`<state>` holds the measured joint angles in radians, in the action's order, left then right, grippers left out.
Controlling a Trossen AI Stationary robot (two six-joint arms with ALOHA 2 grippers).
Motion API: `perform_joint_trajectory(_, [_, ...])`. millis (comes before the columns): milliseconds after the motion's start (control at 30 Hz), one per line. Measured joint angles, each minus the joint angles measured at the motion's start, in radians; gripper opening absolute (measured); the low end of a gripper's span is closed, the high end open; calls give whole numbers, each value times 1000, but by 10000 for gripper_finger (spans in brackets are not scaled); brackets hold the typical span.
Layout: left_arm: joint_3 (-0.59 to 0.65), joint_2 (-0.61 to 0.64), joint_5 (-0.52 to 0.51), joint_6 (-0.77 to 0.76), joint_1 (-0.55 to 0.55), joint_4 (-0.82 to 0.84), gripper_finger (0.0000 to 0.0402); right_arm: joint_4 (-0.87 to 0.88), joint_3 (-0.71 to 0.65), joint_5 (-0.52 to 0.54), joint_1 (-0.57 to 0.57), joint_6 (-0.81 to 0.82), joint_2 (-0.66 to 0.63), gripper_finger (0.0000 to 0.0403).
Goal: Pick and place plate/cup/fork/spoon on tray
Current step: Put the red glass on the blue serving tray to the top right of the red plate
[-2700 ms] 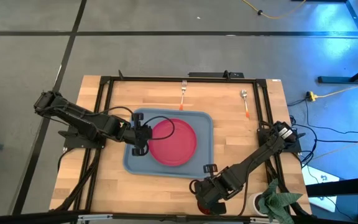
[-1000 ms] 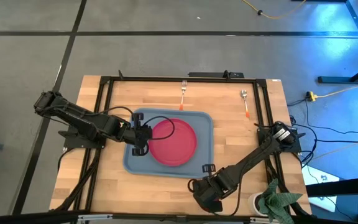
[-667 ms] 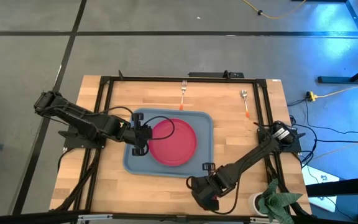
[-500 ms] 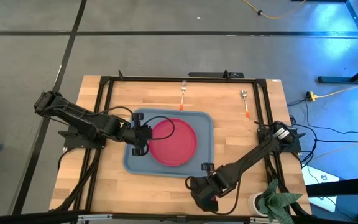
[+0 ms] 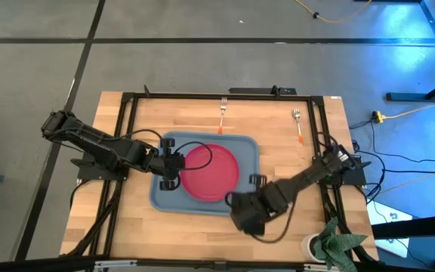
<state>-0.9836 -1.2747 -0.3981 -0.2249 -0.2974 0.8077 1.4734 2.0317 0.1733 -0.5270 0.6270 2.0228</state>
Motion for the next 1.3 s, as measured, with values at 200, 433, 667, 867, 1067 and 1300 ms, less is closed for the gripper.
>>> perform_joint_trajectory(200, [0,0,0,0,0,1,0,80,12,32,114,-84,-5,9])
perform_joint_trajectory(433, [0,0,0,1,0,22,0,75,11,62,258,-270,-5,9])
perform_joint_trajectory(667, [0,0,0,34,0,26,0,74,11,89,378,-398,-11,9])
perform_joint_trajectory(867, [0,0,0,35,0,33,0,54,9,89,469,-466,-21,9])
perform_joint_trajectory(1067, [0,0,0,35,0,49,0,23,-5,87,545,-503,-74,9])
perform_joint_trajectory(1300, [0,0,-1,35,0,85,0,-177,-220,-9,615,-516,-211,9])
